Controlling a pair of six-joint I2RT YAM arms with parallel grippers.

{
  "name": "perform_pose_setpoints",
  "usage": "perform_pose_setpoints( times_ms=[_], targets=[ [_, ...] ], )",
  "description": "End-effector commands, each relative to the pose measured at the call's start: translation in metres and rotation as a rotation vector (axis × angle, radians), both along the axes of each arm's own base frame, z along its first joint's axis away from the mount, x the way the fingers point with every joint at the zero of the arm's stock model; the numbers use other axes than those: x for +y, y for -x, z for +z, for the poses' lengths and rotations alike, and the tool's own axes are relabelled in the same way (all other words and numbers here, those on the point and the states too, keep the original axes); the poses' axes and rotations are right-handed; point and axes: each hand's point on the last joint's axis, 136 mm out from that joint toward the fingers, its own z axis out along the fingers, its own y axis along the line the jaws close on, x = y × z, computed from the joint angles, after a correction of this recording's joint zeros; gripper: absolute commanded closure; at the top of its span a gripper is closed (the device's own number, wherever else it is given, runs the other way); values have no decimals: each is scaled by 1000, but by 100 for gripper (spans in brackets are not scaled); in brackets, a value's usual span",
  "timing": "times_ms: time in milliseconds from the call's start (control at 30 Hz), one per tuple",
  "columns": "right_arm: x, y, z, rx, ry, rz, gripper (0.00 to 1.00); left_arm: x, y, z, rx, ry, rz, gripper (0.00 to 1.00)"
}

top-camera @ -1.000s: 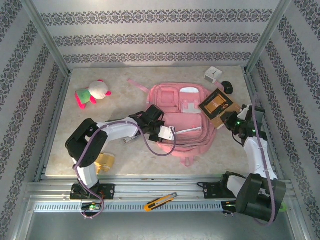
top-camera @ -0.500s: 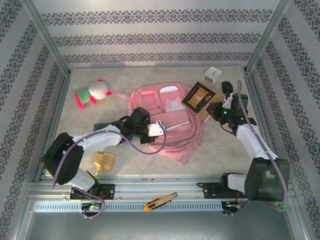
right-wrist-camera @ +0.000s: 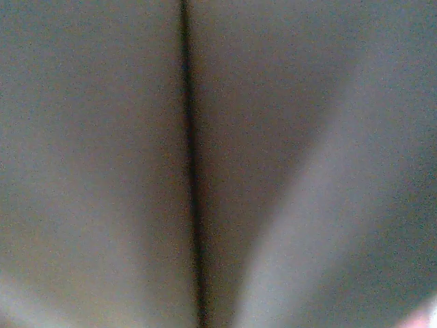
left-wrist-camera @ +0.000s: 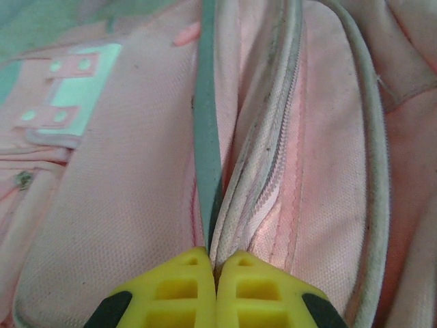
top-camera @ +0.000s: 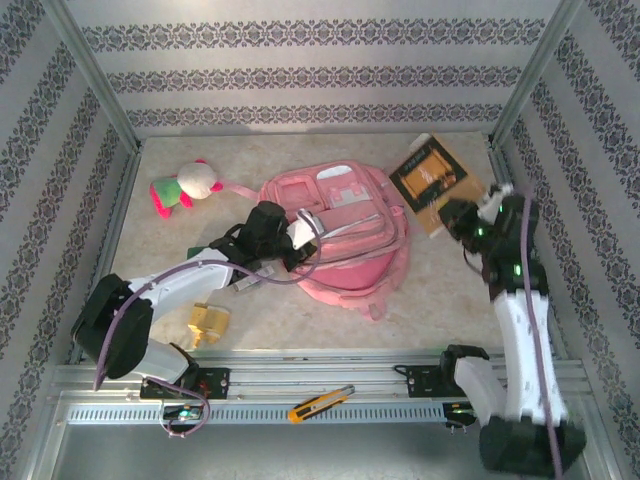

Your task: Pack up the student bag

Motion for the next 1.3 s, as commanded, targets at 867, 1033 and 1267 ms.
perform_pose_setpoints(
  times_ms=[867, 1033, 1267],
  targets=[
    [134, -27, -67, 20, -431, 175, 100, -9, -62, 156, -129, 467, 85, 100],
    [151, -62, -74, -38, -458, 153, 100, -10, -63, 161, -134, 471, 77, 100],
    [178, -112, -93, -48, -482, 137, 100, -11, -62, 163, -130, 473, 65, 100]
  ],
)
